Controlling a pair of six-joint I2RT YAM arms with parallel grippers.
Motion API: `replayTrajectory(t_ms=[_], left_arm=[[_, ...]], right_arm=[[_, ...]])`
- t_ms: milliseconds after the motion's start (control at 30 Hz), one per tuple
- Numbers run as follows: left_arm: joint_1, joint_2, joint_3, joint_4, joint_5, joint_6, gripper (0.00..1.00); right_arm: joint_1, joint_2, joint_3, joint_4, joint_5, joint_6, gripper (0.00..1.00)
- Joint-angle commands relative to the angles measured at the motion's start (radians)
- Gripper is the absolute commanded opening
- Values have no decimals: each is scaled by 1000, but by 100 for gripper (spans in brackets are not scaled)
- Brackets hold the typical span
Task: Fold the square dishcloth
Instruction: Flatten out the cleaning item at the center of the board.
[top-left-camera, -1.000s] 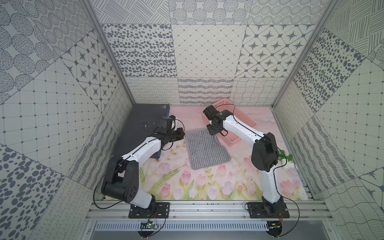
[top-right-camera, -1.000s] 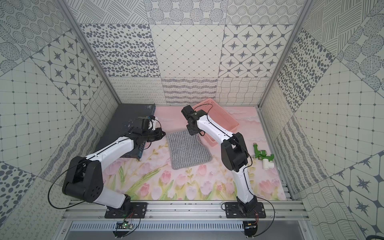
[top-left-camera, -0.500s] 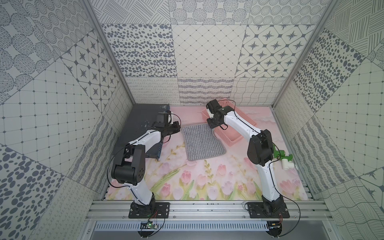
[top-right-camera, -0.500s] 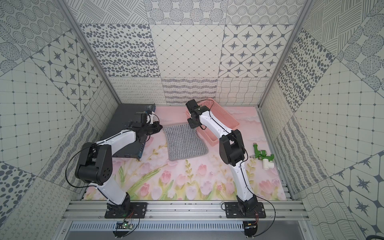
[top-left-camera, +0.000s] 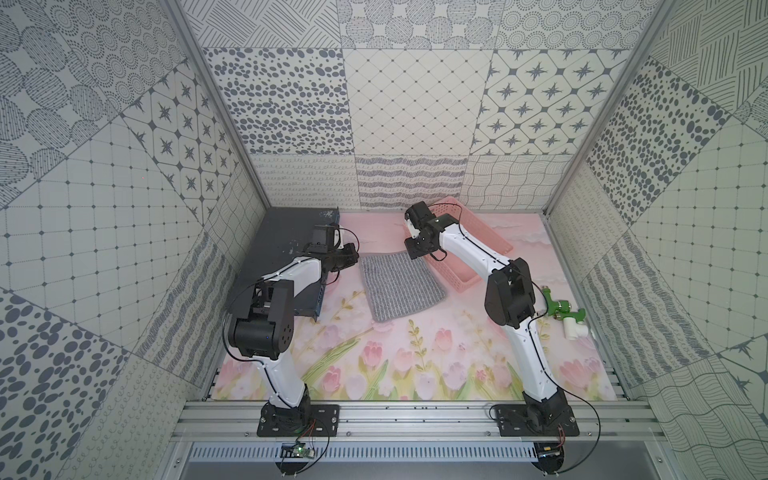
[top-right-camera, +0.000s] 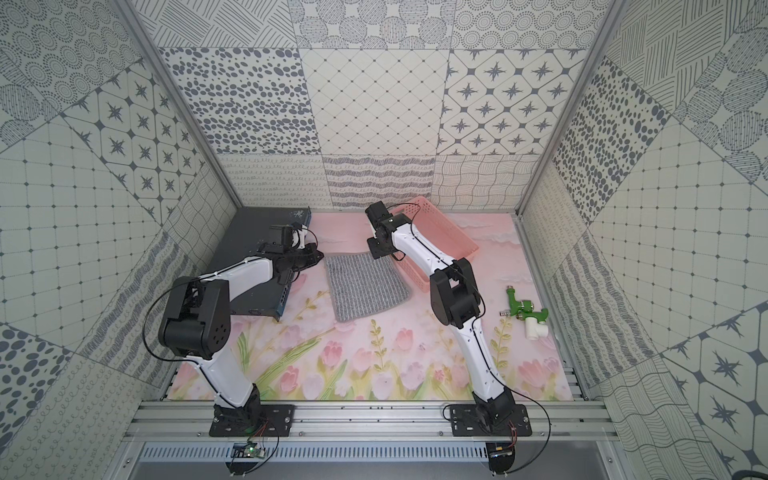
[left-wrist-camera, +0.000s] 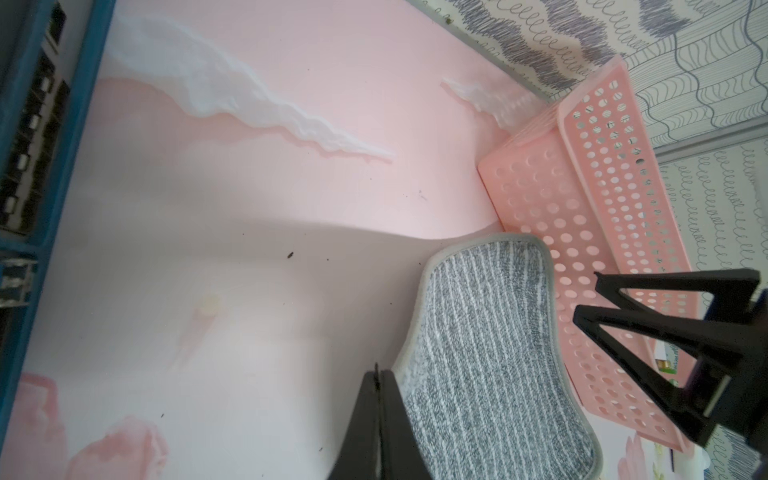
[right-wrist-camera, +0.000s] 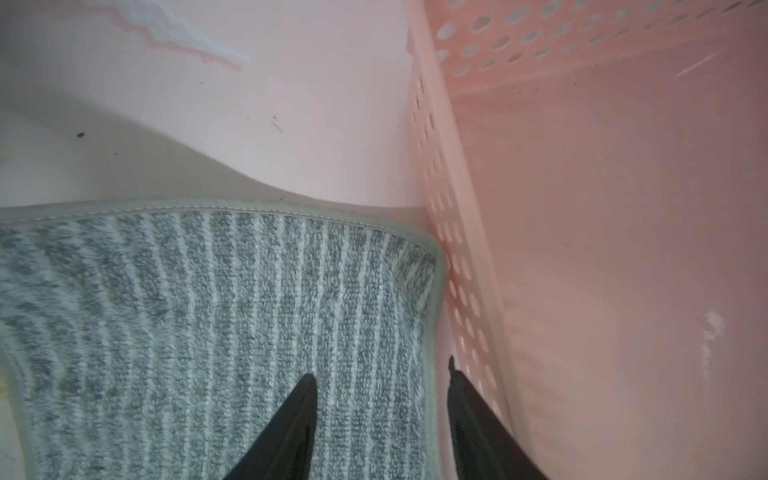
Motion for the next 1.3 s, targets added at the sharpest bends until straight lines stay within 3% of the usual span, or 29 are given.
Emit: replayTrajectory(t_ms=[0,33,133,333,467,633,867,1267], left_arm=[[5,-5,13,-21,7,-53,0],[5,-10,13,-36,-8,-63,6],[5,-33,7,-79,-56,-92,46],[5,-123,-38,-140,-91,-143,67],[5,-195,-74,-201,-165,-151,98],[5,-227,-84,-233,-188,-152,99],[5,-192,-66,-242,-197,-157,99],[5,-123,-35,-209,-181,-158,99]], right_arm=[[23,-63,-47,15,37,43,54],[30,-83,-74,15,48,55,54],[55,-151,-170,15,82,88,54],[94,-291,-377,29,140,195,52],[96,-362,-527,74,133,274,50],[98,-376,-642,148,73,318,46],[116,-330,-685,178,60,360,40],[192,-354,-834,184,45,475,38]])
